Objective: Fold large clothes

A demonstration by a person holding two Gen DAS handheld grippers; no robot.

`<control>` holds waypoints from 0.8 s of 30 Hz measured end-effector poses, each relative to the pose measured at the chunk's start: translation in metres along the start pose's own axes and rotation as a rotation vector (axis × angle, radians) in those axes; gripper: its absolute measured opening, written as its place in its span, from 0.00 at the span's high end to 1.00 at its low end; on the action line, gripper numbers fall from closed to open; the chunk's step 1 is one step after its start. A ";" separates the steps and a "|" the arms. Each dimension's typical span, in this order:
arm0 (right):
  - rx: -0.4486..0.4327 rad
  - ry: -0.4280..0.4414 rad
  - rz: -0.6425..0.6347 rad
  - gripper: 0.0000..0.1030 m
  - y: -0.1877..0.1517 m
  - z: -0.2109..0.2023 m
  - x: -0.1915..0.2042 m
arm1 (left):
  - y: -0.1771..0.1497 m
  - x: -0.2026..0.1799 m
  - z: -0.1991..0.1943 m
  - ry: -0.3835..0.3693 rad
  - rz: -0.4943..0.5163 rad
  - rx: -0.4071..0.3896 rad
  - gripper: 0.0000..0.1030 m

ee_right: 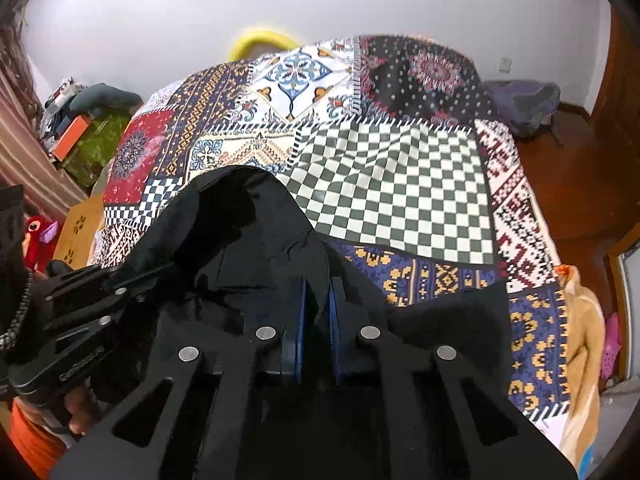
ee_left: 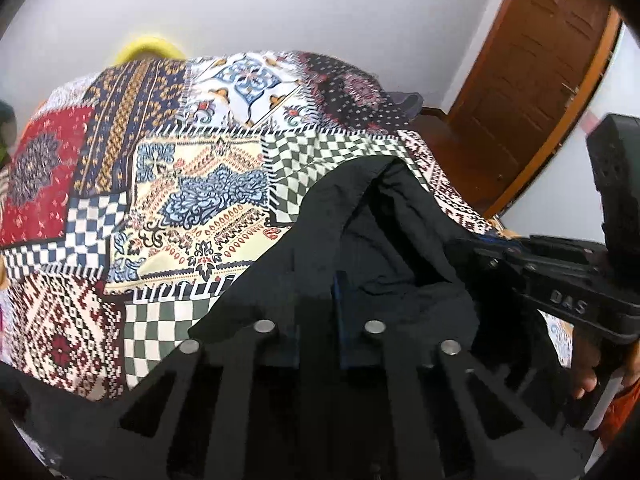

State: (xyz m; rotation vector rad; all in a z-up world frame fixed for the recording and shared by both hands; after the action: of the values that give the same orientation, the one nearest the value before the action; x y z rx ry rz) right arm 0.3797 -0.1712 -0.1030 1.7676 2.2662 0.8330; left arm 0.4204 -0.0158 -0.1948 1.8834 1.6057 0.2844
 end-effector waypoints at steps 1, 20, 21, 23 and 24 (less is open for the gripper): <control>-0.015 0.000 -0.005 0.92 -0.001 -0.006 0.002 | -0.001 -0.003 -0.007 -0.007 0.008 -0.010 0.90; -0.102 0.073 -0.185 0.88 -0.111 -0.155 0.056 | -0.112 -0.040 -0.153 -0.040 0.108 -0.024 0.85; -0.090 0.062 -0.185 0.88 -0.119 -0.157 0.056 | -0.122 -0.038 -0.155 -0.040 0.097 -0.013 0.78; -0.071 0.046 -0.178 0.86 -0.132 -0.159 0.053 | -0.142 -0.035 -0.161 -0.038 0.072 0.000 0.67; -0.060 0.041 -0.175 0.85 -0.138 -0.160 0.050 | -0.150 -0.032 -0.164 -0.033 0.064 0.000 0.62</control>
State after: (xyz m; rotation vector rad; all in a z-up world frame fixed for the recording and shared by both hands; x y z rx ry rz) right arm 0.1771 -0.1983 -0.0290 1.5149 2.3536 0.8994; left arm 0.2029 0.0145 -0.1493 1.9322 1.5259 0.2789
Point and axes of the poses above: each gripper's, at about its wrist camera, not at the fingertips, and z roughly the way its jaws point, x to its left, y to its top, the point moved 1 cm from there along z, roughly the way its jaws point, and after that the axes turned 2 degrees about -z, right-handed, at the moved point
